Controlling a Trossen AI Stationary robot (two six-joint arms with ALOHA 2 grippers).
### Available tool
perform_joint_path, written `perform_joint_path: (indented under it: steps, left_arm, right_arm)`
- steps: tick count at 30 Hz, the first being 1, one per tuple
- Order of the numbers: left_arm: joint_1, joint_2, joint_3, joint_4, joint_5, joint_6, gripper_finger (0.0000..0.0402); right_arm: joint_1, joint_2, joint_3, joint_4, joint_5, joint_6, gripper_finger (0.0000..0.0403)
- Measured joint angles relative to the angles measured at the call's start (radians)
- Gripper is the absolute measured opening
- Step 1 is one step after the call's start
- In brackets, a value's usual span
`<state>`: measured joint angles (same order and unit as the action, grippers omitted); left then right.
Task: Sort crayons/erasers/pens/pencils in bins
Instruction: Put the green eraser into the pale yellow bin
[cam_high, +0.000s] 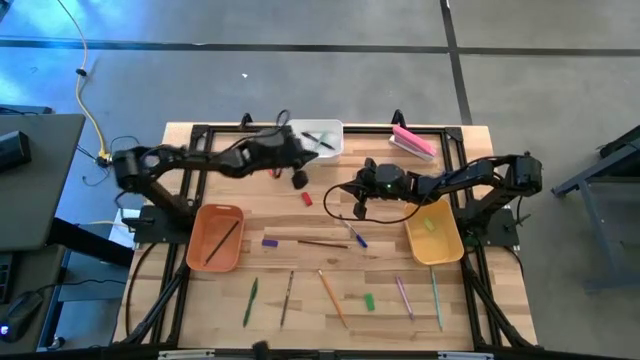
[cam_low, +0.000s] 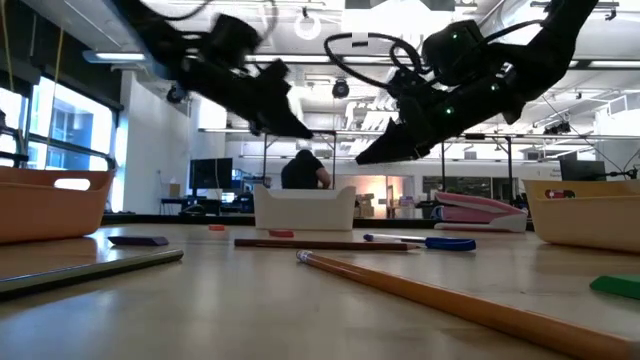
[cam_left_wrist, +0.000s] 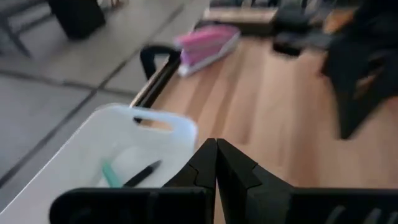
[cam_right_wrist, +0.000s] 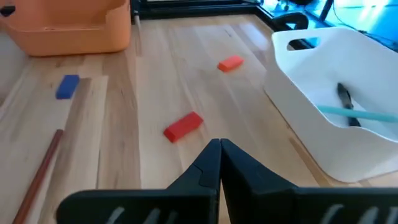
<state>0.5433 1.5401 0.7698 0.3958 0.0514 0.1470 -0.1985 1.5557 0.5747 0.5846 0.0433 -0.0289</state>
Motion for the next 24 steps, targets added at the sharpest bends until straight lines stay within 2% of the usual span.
perform_joint_path:
  steps: [5, 13, 18, 24]
  left_arm:
    - [-0.037, -0.197, -0.244, 0.189, 0.043, -0.09, 0.0]
    - [-0.069, -0.433, -0.559, 0.424, 0.045, -0.162, 0.0]
    - [-0.068, -0.503, -0.688, 0.562, 0.044, -0.198, 0.0]
    - [-0.069, -0.534, -0.76, 0.649, 0.055, -0.238, 0.0]
  right_arm:
    - [0.056, -0.085, 0.0, -0.094, 0.116, 0.034, 0.0]
    - [0.178, -0.252, 0.001, -0.368, 0.264, 0.303, 0.0]
    - [0.28, -0.236, 0.103, -0.604, 0.369, 0.469, 0.0]
    - [0.419, -0.157, 0.305, -0.91, 0.394, 0.678, 0.0]
